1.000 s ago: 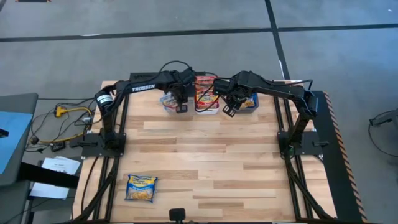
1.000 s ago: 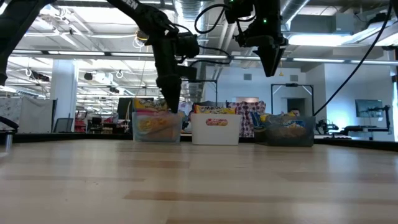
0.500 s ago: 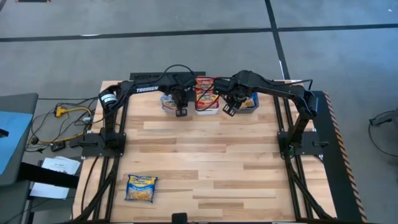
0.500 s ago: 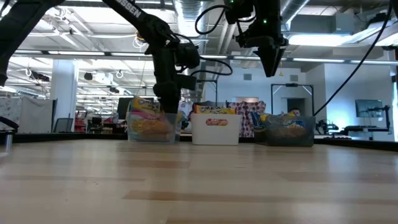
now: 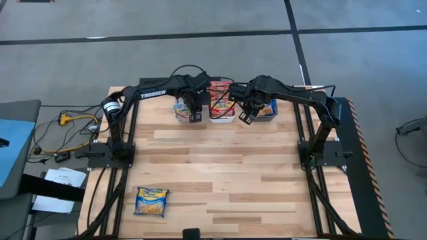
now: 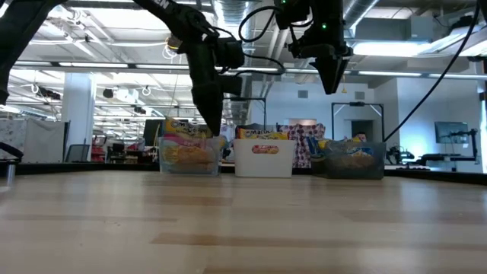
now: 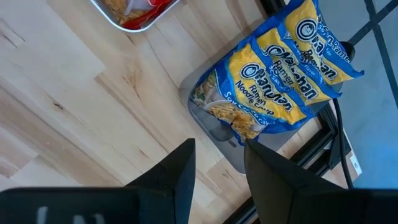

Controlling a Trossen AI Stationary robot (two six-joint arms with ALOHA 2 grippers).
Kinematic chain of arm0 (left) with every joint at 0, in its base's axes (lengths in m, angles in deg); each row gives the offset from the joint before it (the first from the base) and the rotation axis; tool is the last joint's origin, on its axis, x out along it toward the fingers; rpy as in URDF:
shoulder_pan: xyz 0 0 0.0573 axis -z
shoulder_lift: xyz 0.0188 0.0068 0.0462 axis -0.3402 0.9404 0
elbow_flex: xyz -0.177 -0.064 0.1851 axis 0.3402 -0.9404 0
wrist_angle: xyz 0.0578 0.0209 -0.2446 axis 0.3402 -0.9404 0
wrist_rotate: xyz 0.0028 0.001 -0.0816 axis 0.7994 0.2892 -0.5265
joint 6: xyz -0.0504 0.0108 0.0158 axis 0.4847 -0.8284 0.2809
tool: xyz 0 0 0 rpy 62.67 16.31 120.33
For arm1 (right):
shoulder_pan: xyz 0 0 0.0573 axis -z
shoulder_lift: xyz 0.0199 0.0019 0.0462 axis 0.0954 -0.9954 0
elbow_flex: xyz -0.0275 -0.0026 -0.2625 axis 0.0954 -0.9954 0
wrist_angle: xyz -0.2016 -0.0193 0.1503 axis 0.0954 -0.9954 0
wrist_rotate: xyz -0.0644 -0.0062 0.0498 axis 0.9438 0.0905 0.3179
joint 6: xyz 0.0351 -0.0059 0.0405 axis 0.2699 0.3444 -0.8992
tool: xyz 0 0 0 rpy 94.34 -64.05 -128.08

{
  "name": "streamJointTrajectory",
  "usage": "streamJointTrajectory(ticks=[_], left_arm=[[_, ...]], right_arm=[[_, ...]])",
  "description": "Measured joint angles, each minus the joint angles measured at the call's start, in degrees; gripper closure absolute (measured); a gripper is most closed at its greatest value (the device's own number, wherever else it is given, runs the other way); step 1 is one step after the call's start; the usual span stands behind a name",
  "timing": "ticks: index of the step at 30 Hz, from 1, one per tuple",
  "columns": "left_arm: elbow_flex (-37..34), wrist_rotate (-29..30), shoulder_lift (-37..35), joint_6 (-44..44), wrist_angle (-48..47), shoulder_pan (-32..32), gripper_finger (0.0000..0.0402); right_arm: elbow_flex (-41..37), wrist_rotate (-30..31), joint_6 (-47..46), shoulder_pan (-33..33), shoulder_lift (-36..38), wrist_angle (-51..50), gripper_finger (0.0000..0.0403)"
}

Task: Sort Maruchan noodles
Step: Put the light blue bag into the transparent bin, then put the blue bag into the black bin

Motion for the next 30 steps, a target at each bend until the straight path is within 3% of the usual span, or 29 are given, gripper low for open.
streamJointTrajectory(ticks=[8, 13, 22, 30], left_arm=[[4.3, 6.4, -1.1, 0.1, -8.9, -1.1, 0.0401], [3.5, 6.9, -1.1, 1.1, -9.7, -3.7, 0.0401], [3.5, -3.0, -1.0, 3.9, -8.2, -4.9, 0.0401], [4.1, -3.6, -1.4, 3.6, -5.5, -2.3, 0.0401]], right_arm=[[0.0, 0.0, -0.1, 0.0, 0.0, 0.1, 0.0243], [0.0, 0.0, -0.1, 0.0, 0.0, 0.0, 0.0243], [0.0, 0.0, 0.0, 0.0, 0.0, 0.0, 0.0243], [0.0, 0.0, 0.2, 0.0, 0.0, 0.0, 0.0243]])
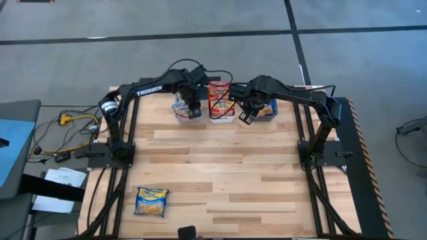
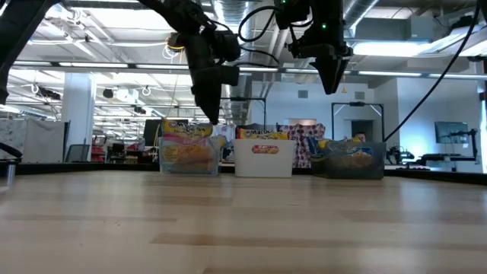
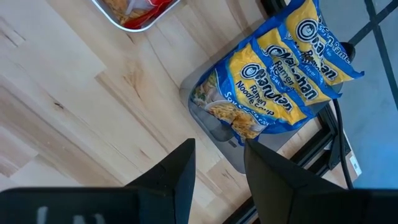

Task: Sort Maruchan noodles
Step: Put the blue bag into the black bin

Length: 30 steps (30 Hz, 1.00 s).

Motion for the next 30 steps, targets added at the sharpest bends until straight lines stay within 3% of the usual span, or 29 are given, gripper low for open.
streamJointTrajectory(ticks=[8, 19, 26, 30], left_arm=[[5.4, 0.5, -7.2, 2.4, -7.4, -0.2, 0.0401], [5.5, 0.5, -23.7, 13.5, -18.6, 1.8, 0.0401], [5.5, 0.1, -27.2, 17.1, -29.3, 3.9, 0.0399], [5.4, -3.4, -27.1, 20.0, -36.3, 4.8, 0.038]], right_arm=[[0.0, -2.7, 0.1, 0.0, 0.0, -0.1, 0.0243], [0.0, -11.8, 1.7, -0.9, 0.0, -0.2, 0.0243], [0.0, -12.3, 1.8, -3.2, 0.0, -0.3, 0.0243], [0.0, -12.3, 1.8, -4.7, 0.0, -0.1, 0.0243]])
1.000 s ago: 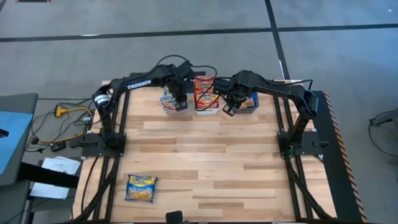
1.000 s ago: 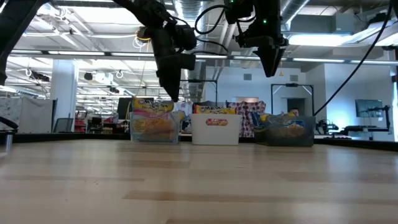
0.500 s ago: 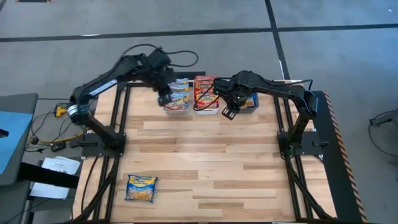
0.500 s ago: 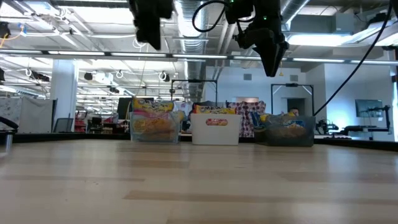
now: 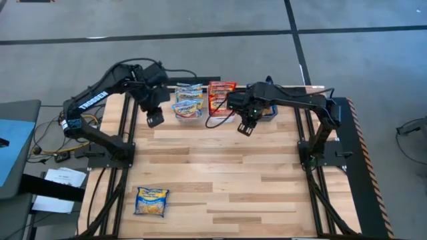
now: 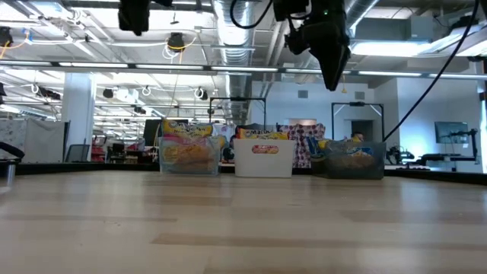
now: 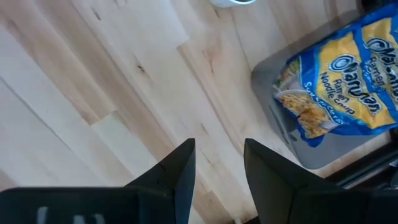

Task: Sort Maruchan noodles
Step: Put the blue bag into the black bin

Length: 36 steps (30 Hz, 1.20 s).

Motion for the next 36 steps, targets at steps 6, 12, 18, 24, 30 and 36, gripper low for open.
streamJointTrajectory(ticks=[6, 12, 18, 24, 30, 36], left_arm=[[-0.4, -5.1, 0.0, 3.8, -0.2, 3.0, 0.0322], [-0.4, -7.2, 0.3, 7.5, -0.2, 6.3, 0.027], [-0.4, -5.9, -1.3, 9.9, -0.2, 12.2, 0.0265], [-0.8, 2.1, -4.3, 17.6, 0.0, 19.8, 0.0264], [-11.4, 4.2, -9.7, 27.8, 0.0, 27.1, 0.0264], [-24.5, 1.6, -14.9, 38.2, 5.9, 33.6, 0.0264]], right_arm=[[0.0, 0.0, 0.0, -1.9, 0.0, 1.0, 0.0243], [0.0, 0.0, 0.0, -3.8, 0.0, 1.5, 0.0243], [0.0, 0.0, 0.0, -5.9, 0.0, 1.5, 0.0243], [0.0, 0.1, 0.0, -8.6, 0.0, 2.0, 0.0243], [0.0, 0.1, -1.1, -12.1, 0.0, 2.9, 0.0243], [0.0, 0.1, -1.1, -15.6, 0.0, 3.3, 0.0243]])
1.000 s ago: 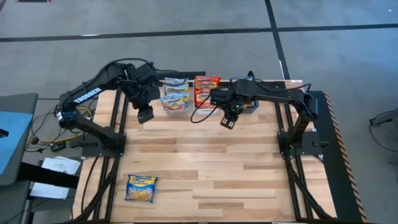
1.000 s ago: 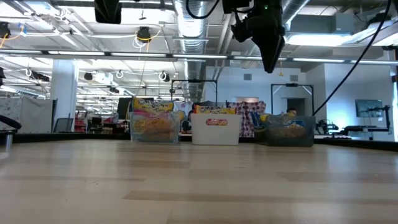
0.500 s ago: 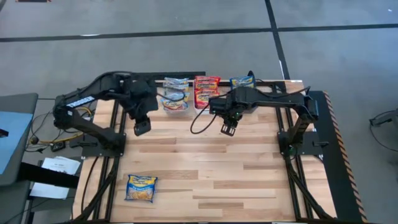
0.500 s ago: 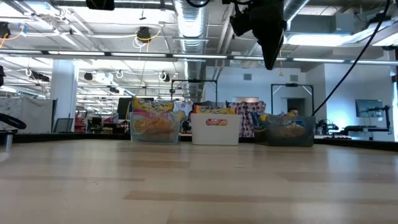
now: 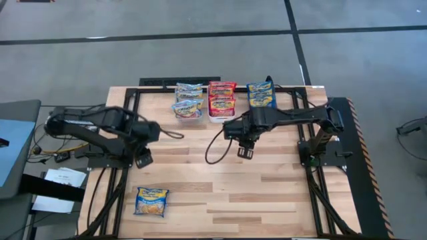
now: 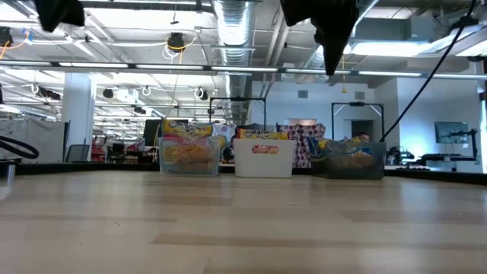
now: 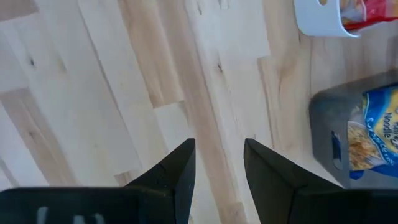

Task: Sort Maruchan noodles
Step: Put the blue bag into the black bin

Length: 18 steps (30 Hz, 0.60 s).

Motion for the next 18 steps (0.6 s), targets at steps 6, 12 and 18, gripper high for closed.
streamJointTrajectory(ticks=[6, 12, 18], left_arm=[[-11.3, -3.0, -3.6, 7.4, 9.5, 5.4, 0.0264], [-19.4, -6.4, -4.0, 10.1, 21.0, 8.8, 0.0264], [-26.2, -10.4, -3.6, 13.9, 31.7, 12.9, 0.0264]], right_arm=[[0.0, 0.0, -0.9, -2.4, 0.0, 1.1, 0.0243], [0.0, 0.0, -1.0, -4.3, 0.0, 1.3, 0.0243], [0.0, 0.0, -1.0, -5.0, 0.0, 1.6, 0.0243]])
